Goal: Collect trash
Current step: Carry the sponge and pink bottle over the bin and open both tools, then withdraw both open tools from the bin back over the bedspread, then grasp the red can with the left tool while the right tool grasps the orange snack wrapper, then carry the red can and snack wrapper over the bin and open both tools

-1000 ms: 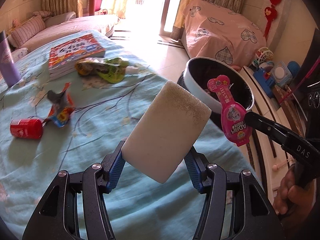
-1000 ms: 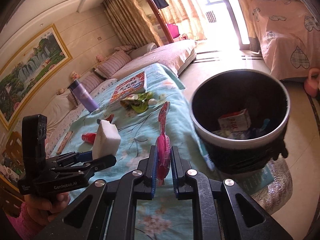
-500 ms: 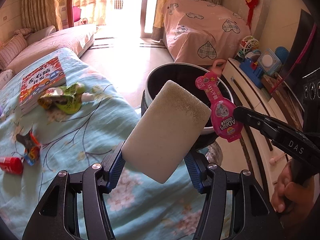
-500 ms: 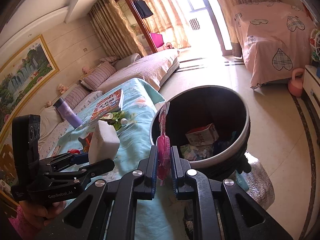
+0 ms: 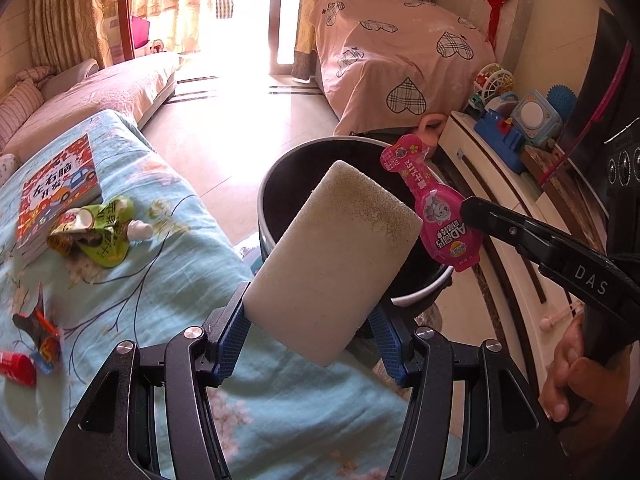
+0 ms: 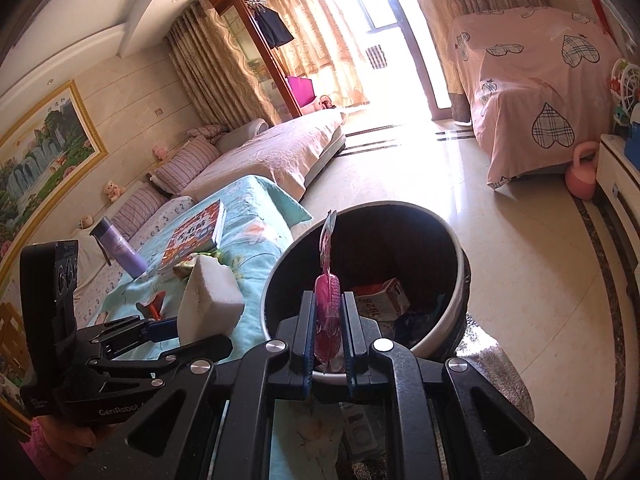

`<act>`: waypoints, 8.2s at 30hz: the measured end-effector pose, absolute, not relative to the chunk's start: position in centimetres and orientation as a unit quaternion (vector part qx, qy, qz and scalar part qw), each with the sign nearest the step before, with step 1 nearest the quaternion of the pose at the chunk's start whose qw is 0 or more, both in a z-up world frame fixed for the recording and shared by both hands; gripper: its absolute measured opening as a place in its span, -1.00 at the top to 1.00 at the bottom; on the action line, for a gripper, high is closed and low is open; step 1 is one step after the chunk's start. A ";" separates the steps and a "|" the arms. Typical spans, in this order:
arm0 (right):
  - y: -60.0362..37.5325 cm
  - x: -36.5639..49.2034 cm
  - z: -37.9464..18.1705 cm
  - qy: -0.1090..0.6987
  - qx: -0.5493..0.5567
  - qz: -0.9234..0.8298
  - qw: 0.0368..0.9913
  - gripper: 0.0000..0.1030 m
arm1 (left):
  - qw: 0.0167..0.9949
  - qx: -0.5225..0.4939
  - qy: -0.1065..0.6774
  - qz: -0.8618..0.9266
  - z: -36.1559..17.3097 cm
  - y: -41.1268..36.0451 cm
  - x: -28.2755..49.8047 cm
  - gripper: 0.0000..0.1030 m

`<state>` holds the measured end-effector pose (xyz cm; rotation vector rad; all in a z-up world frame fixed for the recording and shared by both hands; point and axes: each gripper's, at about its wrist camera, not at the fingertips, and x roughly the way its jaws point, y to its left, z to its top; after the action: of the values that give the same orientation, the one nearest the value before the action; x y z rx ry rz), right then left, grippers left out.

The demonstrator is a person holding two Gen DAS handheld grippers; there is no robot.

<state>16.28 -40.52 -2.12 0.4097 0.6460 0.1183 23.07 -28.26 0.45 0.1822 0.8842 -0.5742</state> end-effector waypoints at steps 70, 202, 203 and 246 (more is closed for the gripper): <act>-28.2 15.5 -3.9 0.360 0.224 0.151 0.893 -0.96 | 0.884 -0.066 0.446 -0.121 -2.2 -7.6 19.7 -0.50; -35.9 12.9 -2.6 0.315 0.219 0.065 0.921 0.96 | 0.884 0.022 0.397 -0.247 0.7 -21.6 19.9 0.32; -36.0 13.1 -2.6 0.315 0.216 0.063 0.922 0.96 | 0.884 0.023 0.396 -0.247 0.8 -21.7 20.1 0.32; -42.0 20.6 -4.8 0.379 0.167 0.016 0.910 0.52 | 0.859 0.031 0.429 -0.277 -0.3 -30.1 27.2 -0.16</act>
<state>20.62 -41.95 -4.83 0.3452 0.7824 0.0322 27.22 -30.15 -0.34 0.0651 0.9017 -0.5810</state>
